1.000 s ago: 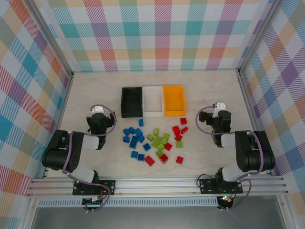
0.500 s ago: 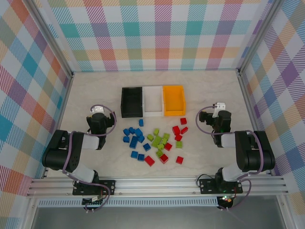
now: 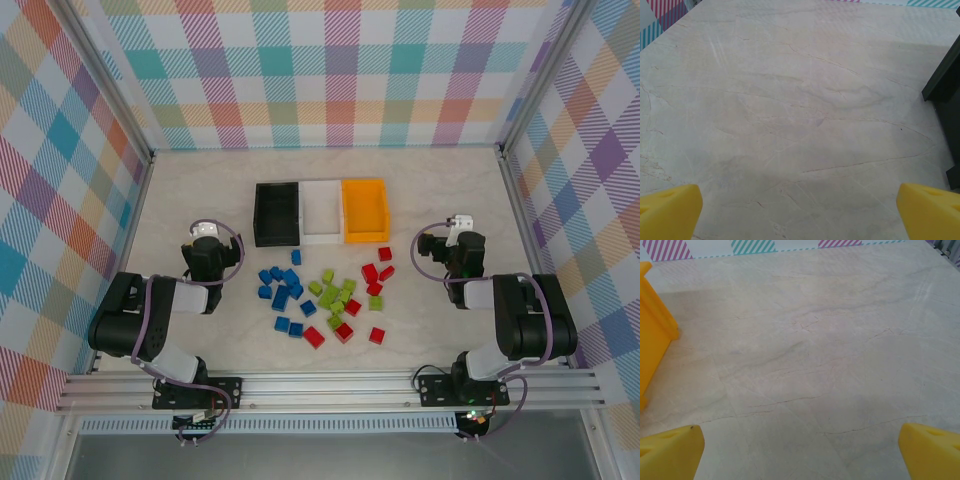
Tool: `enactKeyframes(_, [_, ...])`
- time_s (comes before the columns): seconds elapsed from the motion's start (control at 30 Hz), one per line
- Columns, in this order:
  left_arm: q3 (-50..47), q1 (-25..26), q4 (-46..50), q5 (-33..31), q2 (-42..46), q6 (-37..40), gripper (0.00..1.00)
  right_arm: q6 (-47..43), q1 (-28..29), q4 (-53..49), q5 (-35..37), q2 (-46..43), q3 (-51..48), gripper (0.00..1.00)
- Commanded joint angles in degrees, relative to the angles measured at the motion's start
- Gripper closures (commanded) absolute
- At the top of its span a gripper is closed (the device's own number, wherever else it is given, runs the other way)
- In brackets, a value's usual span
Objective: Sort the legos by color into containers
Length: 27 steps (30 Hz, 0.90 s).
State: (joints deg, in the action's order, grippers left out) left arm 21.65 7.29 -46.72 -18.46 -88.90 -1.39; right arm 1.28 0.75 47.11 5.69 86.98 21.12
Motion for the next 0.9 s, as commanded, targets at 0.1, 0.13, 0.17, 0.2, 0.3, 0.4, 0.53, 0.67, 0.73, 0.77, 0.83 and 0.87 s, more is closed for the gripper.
enactKeyframes(0.1, [1.29,-0.78,-1.64,0.70,-0.66,0.97,0.00,1.13,0.18,1.32,-0.82,0.82,1.81,0.00])
enactKeyframes(0.13, [1.29,-0.79,-1.62,0.69,-0.66,0.95,0.00,1.18,0.05,1.24,-0.86,0.81,1.90,0.00])
enactKeyframes(0.17, [1.27,-0.80,-1.67,0.66,-0.62,0.97,0.00,1.18,0.05,1.23,-1.01,0.80,1.88,0.00])
enactKeyframes(0.2, [0.97,-0.80,-1.92,0.67,-0.42,1.01,0.00,1.18,0.04,1.31,-0.98,0.82,1.86,0.00])
enactKeyframes(0.3, [2.89,-0.24,4.49,0.59,4.22,1.82,0.00,2.12,-0.09,-3.19,0.88,-2.25,2.94,0.00])
enactKeyframes(0.4, [7.17,-0.17,15.72,-2.11,8.97,0.99,0.00,2.51,0.09,-12.99,3.02,-5.92,6.45,0.00])
enactKeyframes(0.53, [7.84,-0.16,18.46,-3.22,16.72,-0.98,0.00,5.27,0.29,-25.04,8.04,-10.54,11.30,0.00])
enactKeyframes(0.67, [13.86,-0.57,25.50,-7.54,20.76,-11.74,0.00,10.55,0.57,-38.15,15.63,-12.10,18.56,0.00])
enactKeyframes(0.73, [18.70,-0.97,34.24,-11.18,20.95,-21.06,0.00,19.11,0.54,-45.22,19.38,-11.45,22.67,0.00])
enactKeyframes(0.77, [21.27,-1.05,40.05,-13.28,21.10,-26.43,0.00,25.12,0.41,-50.66,20.06,-11.18,24.89,0.00])
enactKeyframes(0.83, [27.10,-1.28,58.16,-20.28,21.34,-43.46,0.00,37.44,0.31,-65.42,21.53,-10.21,30.60,0.00])
enactKeyframes(0.87, [28.30,-1.55,61.34,-20.87,21.39,-45.24,0.00,38.22,0.34,-67.23,20.84,-9.64,31.70,0.00])
